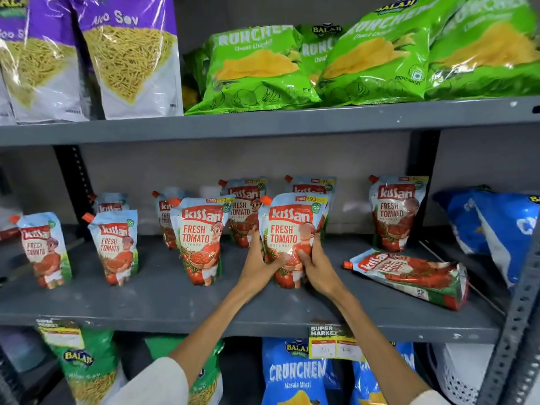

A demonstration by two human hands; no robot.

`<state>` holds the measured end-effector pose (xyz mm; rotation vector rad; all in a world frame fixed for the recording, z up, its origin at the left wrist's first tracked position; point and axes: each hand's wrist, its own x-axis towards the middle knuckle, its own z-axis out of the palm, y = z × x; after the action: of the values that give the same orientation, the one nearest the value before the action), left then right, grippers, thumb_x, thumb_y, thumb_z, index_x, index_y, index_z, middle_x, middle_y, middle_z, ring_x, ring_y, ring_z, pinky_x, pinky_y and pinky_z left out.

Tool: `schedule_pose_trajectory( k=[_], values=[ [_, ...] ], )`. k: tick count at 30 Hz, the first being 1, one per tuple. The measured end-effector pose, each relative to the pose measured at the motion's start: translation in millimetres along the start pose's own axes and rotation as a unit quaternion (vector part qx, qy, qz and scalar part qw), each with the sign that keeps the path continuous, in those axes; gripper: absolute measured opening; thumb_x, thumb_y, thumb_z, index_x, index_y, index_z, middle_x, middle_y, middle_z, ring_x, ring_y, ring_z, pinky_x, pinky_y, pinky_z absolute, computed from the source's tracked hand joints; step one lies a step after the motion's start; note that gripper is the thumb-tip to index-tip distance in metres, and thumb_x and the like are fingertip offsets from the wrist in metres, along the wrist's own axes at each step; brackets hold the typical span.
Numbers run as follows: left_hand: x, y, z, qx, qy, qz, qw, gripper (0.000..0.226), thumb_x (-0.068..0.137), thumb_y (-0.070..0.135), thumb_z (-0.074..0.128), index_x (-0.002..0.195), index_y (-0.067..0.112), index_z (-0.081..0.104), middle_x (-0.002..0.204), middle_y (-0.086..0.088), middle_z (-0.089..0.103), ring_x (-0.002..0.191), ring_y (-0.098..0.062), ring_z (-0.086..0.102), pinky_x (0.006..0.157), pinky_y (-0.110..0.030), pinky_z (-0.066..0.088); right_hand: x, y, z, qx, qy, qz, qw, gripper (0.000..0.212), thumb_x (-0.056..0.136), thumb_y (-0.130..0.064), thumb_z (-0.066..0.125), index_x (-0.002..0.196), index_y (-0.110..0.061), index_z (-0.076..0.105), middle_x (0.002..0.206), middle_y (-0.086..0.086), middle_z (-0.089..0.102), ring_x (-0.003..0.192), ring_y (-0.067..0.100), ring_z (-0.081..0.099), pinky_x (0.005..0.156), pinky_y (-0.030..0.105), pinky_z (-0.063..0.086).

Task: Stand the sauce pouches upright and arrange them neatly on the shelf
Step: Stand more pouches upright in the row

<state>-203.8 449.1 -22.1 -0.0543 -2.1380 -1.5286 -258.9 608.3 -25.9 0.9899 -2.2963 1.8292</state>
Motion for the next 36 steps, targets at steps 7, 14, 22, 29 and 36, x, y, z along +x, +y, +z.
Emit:
schedule_pose_trajectory(
  k=[7, 14, 22, 29, 36],
  values=[
    [-33, 29, 49, -0.043, 0.29, -0.018, 0.956, 0.047, 0.075, 0.022, 0.085, 0.104, 0.024, 0.048, 0.105, -0.004, 0.06, 0.082, -0.01, 0.062, 0.073, -0.027, 0.057, 6, -8, -53, -0.119, -0.013, 0.021, 0.993, 0.039, 0.097, -0.04, 0.054, 0.131, -0.023, 0.048, 0.116, -0.015, 0.062, 0.108, 0.007, 0.062, 0.076, 0.006, 0.045],
    [-31, 87, 127, -0.413, -0.019, -0.428, 0.803, 0.056, 0.087, 0.02, 0.074, 0.132, 0.002, 0.045, 0.127, -0.025, 0.058, 0.115, -0.038, 0.061, 0.094, -0.052, 0.051, 21, -10, -172, -0.386, 0.006, 0.137, 0.912, 0.027, 0.098, -0.025, 0.053, 0.099, -0.001, 0.067, 0.107, 0.019, 0.069, 0.105, 0.035, 0.064, 0.09, 0.04, 0.05],
    [-11, 103, 194, -0.443, -0.119, -0.478, 0.749, 0.053, 0.097, 0.048, 0.051, 0.099, -0.005, 0.055, 0.124, -0.031, 0.058, 0.136, -0.048, 0.043, 0.114, -0.065, 0.028, 7, 6, -218, -0.408, -0.106, 0.368, 0.829, 0.059, 0.094, -0.039, 0.056, 0.143, -0.009, 0.042, 0.146, 0.012, 0.05, 0.125, 0.032, 0.055, 0.104, 0.041, 0.047],
    [-19, 97, 226, -0.342, -0.051, -0.428, 0.835, 0.027, 0.095, 0.001, 0.054, 0.121, 0.007, 0.051, 0.114, -0.019, 0.064, 0.114, -0.037, 0.063, 0.093, -0.052, 0.052, 0, 12, -218, -0.351, -0.032, 0.251, 0.901, 0.027, 0.089, -0.02, 0.058, 0.109, -0.003, 0.063, 0.112, 0.017, 0.069, 0.097, 0.028, 0.065, 0.075, 0.031, 0.05],
    [6, 108, 198, -0.166, 0.062, -0.176, 0.968, 0.044, 0.087, -0.005, 0.064, 0.123, 0.018, 0.053, 0.111, -0.001, 0.069, 0.101, -0.018, 0.067, 0.079, -0.041, 0.061, -9, -7, -208, -0.145, 0.241, 0.032, 0.959, 0.03, 0.096, -0.007, 0.052, 0.125, -0.012, 0.057, 0.111, 0.007, 0.063, 0.094, 0.015, 0.057, 0.06, -0.001, 0.038]
  ],
)
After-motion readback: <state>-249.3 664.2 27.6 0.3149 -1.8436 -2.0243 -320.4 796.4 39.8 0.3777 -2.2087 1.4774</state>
